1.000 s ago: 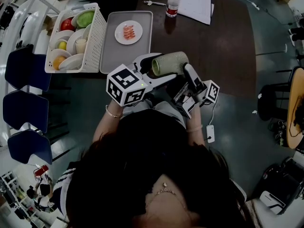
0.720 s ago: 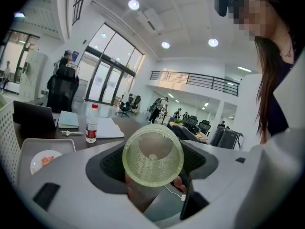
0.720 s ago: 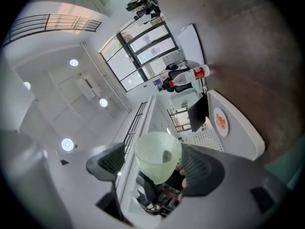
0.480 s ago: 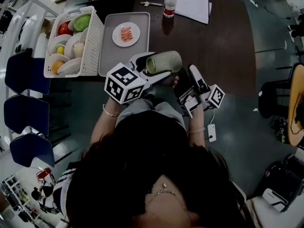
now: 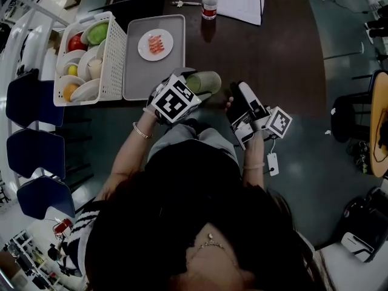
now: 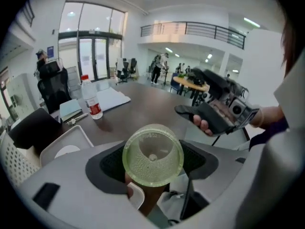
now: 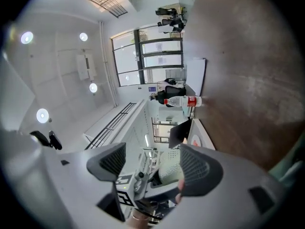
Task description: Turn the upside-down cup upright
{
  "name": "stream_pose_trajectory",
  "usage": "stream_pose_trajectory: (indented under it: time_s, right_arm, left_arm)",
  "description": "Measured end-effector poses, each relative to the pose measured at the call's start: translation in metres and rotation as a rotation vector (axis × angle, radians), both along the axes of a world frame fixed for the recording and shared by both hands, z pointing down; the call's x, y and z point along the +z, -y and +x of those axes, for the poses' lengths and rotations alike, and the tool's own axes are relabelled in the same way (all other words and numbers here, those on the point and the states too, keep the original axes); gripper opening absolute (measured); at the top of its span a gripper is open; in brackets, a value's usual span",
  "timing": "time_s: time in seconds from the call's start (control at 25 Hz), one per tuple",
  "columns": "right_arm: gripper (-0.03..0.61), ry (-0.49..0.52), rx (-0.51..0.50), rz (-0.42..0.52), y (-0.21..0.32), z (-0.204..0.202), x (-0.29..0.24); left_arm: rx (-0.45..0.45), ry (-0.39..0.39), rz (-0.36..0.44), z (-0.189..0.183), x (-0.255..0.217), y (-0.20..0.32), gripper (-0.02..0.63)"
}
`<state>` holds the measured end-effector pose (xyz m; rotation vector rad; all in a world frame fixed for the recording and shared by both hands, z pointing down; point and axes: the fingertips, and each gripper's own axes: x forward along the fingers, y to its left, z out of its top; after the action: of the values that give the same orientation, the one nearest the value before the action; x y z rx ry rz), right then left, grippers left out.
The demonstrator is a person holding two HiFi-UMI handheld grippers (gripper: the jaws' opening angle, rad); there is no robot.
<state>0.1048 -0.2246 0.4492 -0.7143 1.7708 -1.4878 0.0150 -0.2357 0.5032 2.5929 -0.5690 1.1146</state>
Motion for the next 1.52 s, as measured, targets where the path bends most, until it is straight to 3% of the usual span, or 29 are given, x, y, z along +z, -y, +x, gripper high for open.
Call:
stream_pose_trajectory:
  time_s: [0.16,0.44,0.68,1.16,1.36,1.52]
  right_arm:
    - [0.374,-0.049,-0.013,0.012,-0.002,-0.004,-0.001]
    - [0.374,0.015,-0.001,-0.003,-0.004,0.000,0.000]
    - [0.374,0.010,-0.002,-0.012,-0.008,-0.001,0.004]
    - [0.374,0.019,0.000,-0.015,-0.010,-0.001,0.005]
    - [0.374,0.028,0.009,-0.016,-0.009,0.002,0.004]
    - [0.374,0.032,0.015,-0.018,-0.009,0.003,0.005]
  left_arm:
    - [0.083,0.122,0.018,0.005,0.026,-0.005,0.336]
    - [0.174,0.290,0.046,0.010,0.060,-0.010,0.336]
    - [0.249,0.395,0.043,0.011,0.088,-0.016,0.336]
    - [0.329,0.520,0.072,0.009,0.114,-0.011,0.336]
    - [0.306,0.489,0.076,0.015,0.117,-0.009,0.336]
    - [0.314,0.513,0.104,0.017,0.121,-0.006,0.336]
